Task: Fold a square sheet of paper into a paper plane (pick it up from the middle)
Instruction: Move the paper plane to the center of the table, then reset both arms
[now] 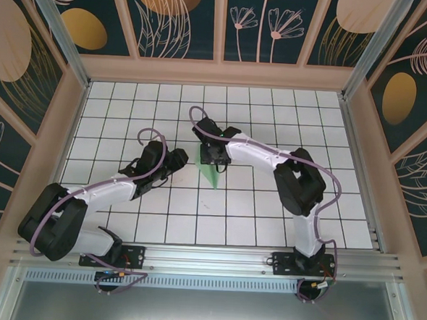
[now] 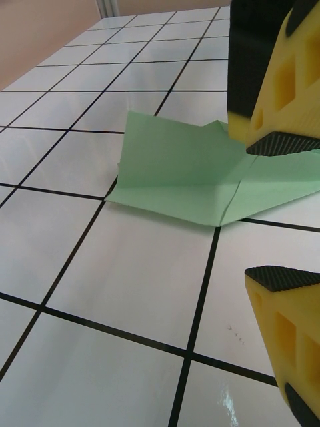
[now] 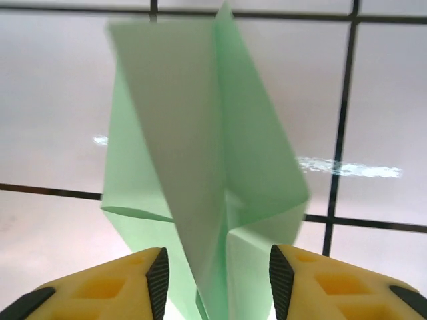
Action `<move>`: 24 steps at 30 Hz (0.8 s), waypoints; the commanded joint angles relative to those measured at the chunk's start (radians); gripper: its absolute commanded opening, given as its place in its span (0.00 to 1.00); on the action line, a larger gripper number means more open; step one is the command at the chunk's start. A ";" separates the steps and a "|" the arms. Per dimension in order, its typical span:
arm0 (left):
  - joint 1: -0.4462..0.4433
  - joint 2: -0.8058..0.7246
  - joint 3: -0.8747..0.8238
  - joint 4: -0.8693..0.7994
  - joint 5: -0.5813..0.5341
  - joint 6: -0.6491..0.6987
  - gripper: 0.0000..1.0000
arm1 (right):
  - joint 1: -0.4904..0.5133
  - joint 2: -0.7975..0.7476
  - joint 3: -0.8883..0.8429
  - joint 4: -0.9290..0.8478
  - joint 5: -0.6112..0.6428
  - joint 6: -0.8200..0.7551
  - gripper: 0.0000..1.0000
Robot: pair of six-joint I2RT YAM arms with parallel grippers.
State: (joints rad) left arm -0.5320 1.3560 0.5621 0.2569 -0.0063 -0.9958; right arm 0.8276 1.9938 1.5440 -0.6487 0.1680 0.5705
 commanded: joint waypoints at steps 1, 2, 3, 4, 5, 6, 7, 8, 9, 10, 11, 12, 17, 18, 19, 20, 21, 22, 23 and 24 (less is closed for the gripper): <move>0.000 -0.023 0.007 -0.002 -0.007 0.034 0.50 | -0.003 -0.107 0.033 -0.040 0.068 -0.017 0.51; 0.000 -0.027 0.009 -0.006 -0.012 0.040 0.50 | -0.005 -0.143 0.015 -0.021 0.083 -0.026 0.52; 0.000 -0.032 0.010 -0.011 -0.019 0.047 0.50 | -0.011 -0.182 -0.005 -0.008 0.115 -0.028 0.53; 0.000 -0.038 0.012 -0.017 -0.028 0.058 0.50 | -0.019 -0.223 -0.027 0.001 0.148 -0.027 0.53; 0.000 -0.045 0.017 -0.030 -0.046 0.074 0.50 | -0.029 -0.275 -0.066 0.025 0.194 -0.040 0.54; 0.000 -0.050 0.024 -0.047 -0.066 0.095 0.51 | -0.040 -0.325 -0.107 0.048 0.246 -0.047 0.56; 0.000 -0.061 0.036 -0.077 -0.100 0.118 0.51 | -0.061 -0.386 -0.164 0.076 0.301 -0.053 0.58; 0.001 -0.070 0.047 -0.104 -0.143 0.146 0.54 | -0.088 -0.448 -0.231 0.119 0.343 -0.072 0.61; 0.001 -0.080 0.052 -0.128 -0.188 0.169 0.58 | -0.121 -0.503 -0.297 0.162 0.381 -0.083 0.64; 0.005 -0.098 0.060 -0.162 -0.248 0.187 0.65 | -0.168 -0.565 -0.378 0.217 0.416 -0.094 0.67; 0.011 -0.121 0.063 -0.179 -0.299 0.221 0.73 | -0.225 -0.623 -0.447 0.270 0.416 -0.125 0.68; 0.017 -0.143 0.065 -0.195 -0.359 0.259 0.79 | -0.269 -0.676 -0.508 0.328 0.414 -0.158 0.68; 0.162 -0.346 -0.030 -0.181 -0.534 0.383 0.99 | -0.563 -0.866 -0.917 0.764 0.308 -0.349 0.76; 0.192 -0.378 -0.046 -0.174 -0.543 0.399 0.98 | -0.599 -0.874 -0.962 0.810 0.305 -0.368 0.78; 0.237 -0.402 -0.064 -0.172 -0.548 0.418 0.98 | -0.643 -0.874 -1.010 0.870 0.280 -0.378 0.79; 0.280 -0.409 -0.084 -0.156 -0.541 0.445 0.98 | -0.699 -0.868 -1.046 0.916 0.209 -0.386 0.79; 0.305 -0.402 -0.106 -0.124 -0.526 0.483 0.99 | -0.742 -0.856 -1.069 0.958 0.162 -0.384 0.79; 0.323 -0.384 -0.111 -0.108 -0.523 0.515 0.99 | -0.782 -0.838 -1.106 1.027 0.123 -0.380 0.79; 0.323 -0.360 -0.101 -0.105 -0.527 0.551 0.99 | -0.817 -0.816 -1.139 1.099 0.063 -0.384 0.79; 0.323 -0.339 -0.102 -0.081 -0.529 0.589 0.98 | -0.839 -0.796 -1.156 1.149 0.008 -0.395 0.79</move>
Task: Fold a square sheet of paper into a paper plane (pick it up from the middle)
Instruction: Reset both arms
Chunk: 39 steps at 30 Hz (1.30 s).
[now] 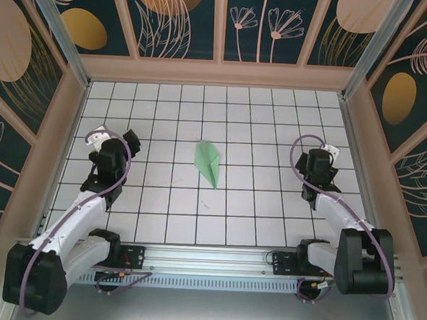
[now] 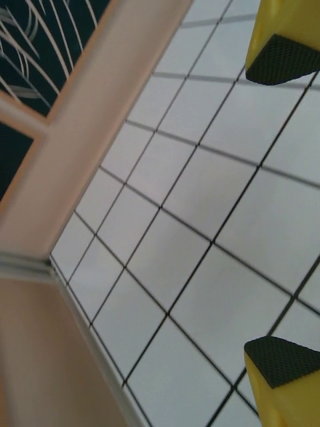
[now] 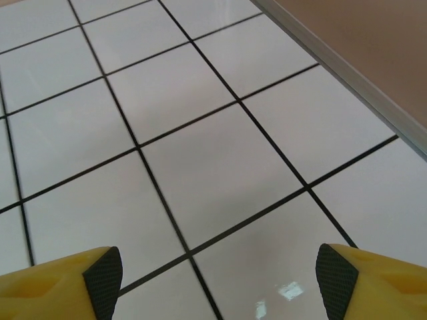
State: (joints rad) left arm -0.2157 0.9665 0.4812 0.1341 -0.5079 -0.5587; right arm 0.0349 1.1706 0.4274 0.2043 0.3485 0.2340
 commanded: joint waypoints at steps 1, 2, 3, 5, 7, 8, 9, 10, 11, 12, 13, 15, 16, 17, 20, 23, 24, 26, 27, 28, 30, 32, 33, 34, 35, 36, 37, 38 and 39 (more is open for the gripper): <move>0.008 0.076 -0.041 0.098 -0.042 0.204 0.99 | -0.056 0.049 -0.056 0.349 -0.210 -0.080 0.79; 0.010 0.102 -0.071 0.162 -0.084 0.231 0.99 | -0.055 0.081 -0.082 0.436 -0.231 -0.106 0.79; 0.026 0.120 -0.071 0.177 -0.091 0.246 0.98 | -0.058 0.109 -0.095 0.485 -0.237 -0.123 0.79; 0.039 0.149 -0.115 0.333 -0.074 0.328 0.98 | -0.056 0.159 -0.113 0.569 -0.238 -0.145 0.79; 0.043 0.200 -0.187 0.552 -0.061 0.387 0.99 | -0.059 0.182 -0.123 0.654 -0.263 -0.167 0.79; 0.045 0.233 -0.210 0.625 -0.044 0.412 0.99 | -0.058 0.190 -0.132 0.703 -0.280 -0.182 0.79; 0.049 0.275 -0.231 0.704 -0.028 0.425 0.98 | -0.058 0.207 -0.145 0.776 -0.300 -0.193 0.79; 0.057 0.313 -0.229 0.765 -0.005 0.440 0.99 | -0.058 0.229 -0.149 0.829 -0.317 -0.204 0.79; 0.064 0.333 -0.212 0.765 0.043 0.460 0.99 | -0.057 0.258 -0.149 0.874 -0.329 -0.223 0.79; 0.067 0.355 -0.233 0.859 0.072 0.488 0.99 | -0.057 0.286 -0.142 0.885 -0.342 -0.228 0.80; 0.071 0.379 -0.254 0.974 0.109 0.513 0.99 | -0.055 0.328 -0.133 0.904 -0.364 -0.238 0.79; 0.090 0.456 -0.288 1.180 0.180 0.563 0.98 | -0.065 0.332 -0.146 0.926 -0.376 -0.226 0.79; 0.102 0.492 -0.277 1.177 0.189 0.549 0.99 | -0.062 0.342 -0.183 0.999 -0.388 -0.238 0.79; 0.113 0.525 -0.283 1.236 0.206 0.544 0.99 | -0.047 0.369 -0.221 1.096 -0.375 -0.255 0.80; 0.185 0.604 -0.315 1.373 0.282 0.484 0.99 | -0.059 0.371 -0.203 1.062 -0.382 -0.238 0.81; 0.202 0.585 -0.280 1.268 0.264 0.454 0.99 | -0.067 0.370 -0.192 1.040 -0.366 -0.223 0.89; 0.201 0.580 -0.288 1.273 0.255 0.448 0.98 | -0.066 0.370 -0.194 1.042 -0.367 -0.223 0.99; 0.202 0.578 -0.299 1.294 0.230 0.441 0.99 | -0.068 0.371 -0.193 1.041 -0.367 -0.222 0.99; 0.202 0.577 -0.303 1.293 0.231 0.441 0.98 | -0.068 0.370 -0.194 1.040 -0.367 -0.222 0.99; 0.202 0.571 -0.298 1.276 0.235 0.438 0.98 | -0.067 0.370 -0.194 1.041 -0.367 -0.223 0.99; 0.202 0.574 -0.296 1.278 0.245 0.444 0.98 | -0.066 0.371 -0.194 1.041 -0.367 -0.223 0.99; 0.202 0.576 -0.296 1.284 0.298 0.464 0.99 | -0.067 0.370 -0.194 1.041 -0.367 -0.223 0.99; 0.202 0.573 -0.293 1.273 0.331 0.474 0.98 | -0.067 0.371 -0.194 1.040 -0.367 -0.223 0.99; 0.202 0.575 -0.284 1.259 0.374 0.495 0.99 | -0.067 0.370 -0.194 1.041 -0.367 -0.222 0.99; 0.202 0.576 -0.265 1.219 0.418 0.505 0.99 | -0.067 0.371 -0.194 1.041 -0.368 -0.223 0.99; 0.202 0.576 -0.262 1.213 0.396 0.494 0.99 | -0.067 0.371 -0.193 1.041 -0.367 -0.222 0.99; 0.202 0.577 -0.259 1.214 0.393 0.495 0.99 | -0.068 0.370 -0.194 1.041 -0.367 -0.223 0.99; 0.202 0.574 -0.260 1.210 0.391 0.492 0.99 | -0.068 0.370 -0.194 1.041 -0.368 -0.223 0.99; 0.202 0.576 -0.263 1.217 0.391 0.492 0.99 | -0.068 0.371 -0.194 1.041 -0.368 -0.223 0.99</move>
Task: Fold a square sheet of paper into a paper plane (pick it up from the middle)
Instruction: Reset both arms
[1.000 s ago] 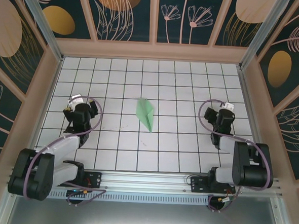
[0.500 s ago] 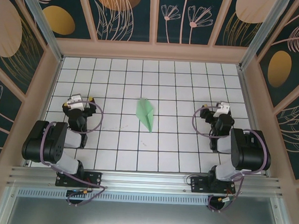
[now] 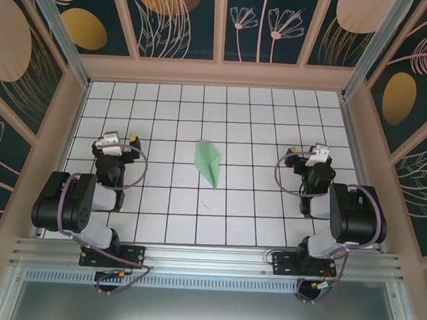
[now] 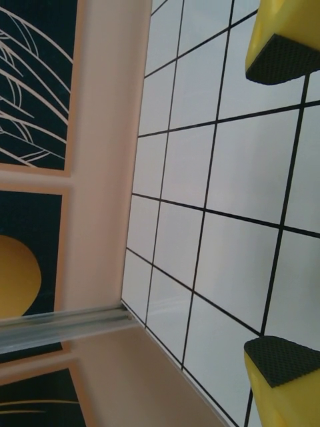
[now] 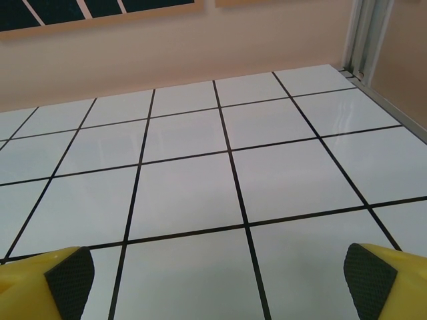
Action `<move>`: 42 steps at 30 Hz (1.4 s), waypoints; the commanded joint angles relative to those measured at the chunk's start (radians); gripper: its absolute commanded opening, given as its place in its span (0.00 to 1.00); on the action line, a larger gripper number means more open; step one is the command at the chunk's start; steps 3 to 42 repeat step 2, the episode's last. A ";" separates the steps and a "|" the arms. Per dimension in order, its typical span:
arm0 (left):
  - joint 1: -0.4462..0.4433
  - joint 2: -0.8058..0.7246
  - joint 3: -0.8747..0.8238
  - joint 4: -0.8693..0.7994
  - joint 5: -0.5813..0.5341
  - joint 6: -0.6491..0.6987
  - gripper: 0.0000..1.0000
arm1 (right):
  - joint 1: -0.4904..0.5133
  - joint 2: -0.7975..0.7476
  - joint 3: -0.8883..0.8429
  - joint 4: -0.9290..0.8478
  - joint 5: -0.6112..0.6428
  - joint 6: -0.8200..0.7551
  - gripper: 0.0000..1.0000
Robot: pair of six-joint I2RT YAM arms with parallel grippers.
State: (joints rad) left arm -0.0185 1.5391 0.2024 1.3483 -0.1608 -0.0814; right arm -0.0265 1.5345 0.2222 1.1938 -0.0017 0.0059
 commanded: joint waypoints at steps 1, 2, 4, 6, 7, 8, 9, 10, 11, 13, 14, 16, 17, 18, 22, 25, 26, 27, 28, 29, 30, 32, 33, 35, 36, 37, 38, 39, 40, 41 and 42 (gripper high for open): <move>0.005 0.000 0.011 0.007 0.039 0.015 0.99 | -0.007 0.006 0.011 0.052 -0.018 0.005 0.99; 0.005 0.000 0.009 0.013 0.038 0.016 0.99 | -0.006 0.006 0.011 0.052 -0.018 0.005 0.99; 0.005 0.000 0.009 0.013 0.038 0.016 0.99 | -0.006 0.006 0.011 0.052 -0.018 0.005 0.99; 0.005 0.000 0.009 0.013 0.038 0.016 0.99 | -0.006 0.006 0.011 0.052 -0.018 0.005 0.99; 0.005 0.000 0.009 0.013 0.038 0.016 0.99 | -0.006 0.006 0.011 0.052 -0.018 0.005 0.99; 0.005 0.000 0.009 0.013 0.038 0.016 0.99 | -0.006 0.006 0.011 0.052 -0.018 0.005 0.99; 0.005 0.000 0.009 0.013 0.038 0.016 0.99 | -0.006 0.006 0.011 0.052 -0.018 0.005 0.99; 0.005 0.000 0.009 0.013 0.038 0.016 0.99 | -0.006 0.006 0.011 0.052 -0.018 0.005 0.99; 0.005 0.000 0.009 0.013 0.038 0.016 0.99 | -0.006 0.006 0.011 0.052 -0.018 0.005 0.99; 0.005 0.000 0.009 0.013 0.038 0.016 0.99 | -0.006 0.006 0.011 0.052 -0.018 0.005 0.99; 0.005 0.000 0.009 0.013 0.038 0.016 0.99 | -0.006 0.006 0.011 0.052 -0.018 0.005 0.99; 0.005 0.000 0.009 0.013 0.038 0.016 0.99 | -0.006 0.006 0.011 0.052 -0.018 0.005 0.99; 0.005 0.000 0.009 0.013 0.038 0.016 0.99 | -0.006 0.006 0.011 0.052 -0.018 0.005 0.99; 0.005 0.000 0.009 0.013 0.038 0.016 0.99 | -0.006 0.006 0.011 0.052 -0.018 0.005 0.99; 0.005 0.000 0.009 0.013 0.038 0.016 0.99 | -0.006 0.006 0.011 0.052 -0.018 0.005 0.99; 0.005 0.000 0.009 0.013 0.038 0.016 0.99 | -0.006 0.006 0.011 0.052 -0.018 0.005 0.99; 0.005 0.000 0.009 0.013 0.038 0.016 0.99 | -0.006 0.006 0.011 0.052 -0.018 0.005 0.99; 0.005 0.000 0.009 0.013 0.038 0.016 0.99 | -0.006 0.006 0.011 0.052 -0.018 0.005 0.99; 0.005 0.000 0.009 0.013 0.038 0.016 0.99 | -0.006 0.006 0.011 0.052 -0.018 0.005 0.99; 0.005 0.000 0.009 0.013 0.038 0.016 0.99 | -0.006 0.006 0.011 0.052 -0.018 0.005 0.99; 0.005 0.000 0.009 0.013 0.038 0.016 0.99 | -0.006 0.006 0.011 0.052 -0.018 0.005 0.99; 0.005 0.000 0.009 0.013 0.038 0.016 0.99 | -0.006 0.006 0.011 0.052 -0.018 0.005 0.99; 0.005 0.000 0.009 0.013 0.038 0.016 0.99 | -0.006 0.006 0.011 0.052 -0.018 0.005 0.99; 0.005 0.000 0.009 0.013 0.038 0.016 0.99 | -0.006 0.006 0.011 0.052 -0.018 0.005 0.99; 0.005 0.000 0.009 0.013 0.038 0.016 0.99 | -0.006 0.006 0.011 0.052 -0.018 0.005 0.99; 0.005 0.000 0.009 0.013 0.038 0.016 0.99 | -0.006 0.006 0.011 0.052 -0.018 0.005 0.99; 0.005 0.000 0.009 0.013 0.038 0.016 0.99 | -0.006 0.006 0.011 0.052 -0.018 0.005 0.99; 0.005 0.000 0.009 0.013 0.038 0.016 0.99 | -0.006 0.006 0.011 0.052 -0.018 0.005 0.99; 0.005 0.000 0.009 0.013 0.038 0.016 0.99 | -0.006 0.006 0.011 0.052 -0.018 0.005 0.99; 0.005 0.000 0.009 0.013 0.038 0.016 0.99 | -0.006 0.006 0.011 0.052 -0.018 0.005 0.99; 0.005 0.000 0.009 0.013 0.038 0.016 0.99 | -0.006 0.006 0.011 0.052 -0.018 0.005 0.99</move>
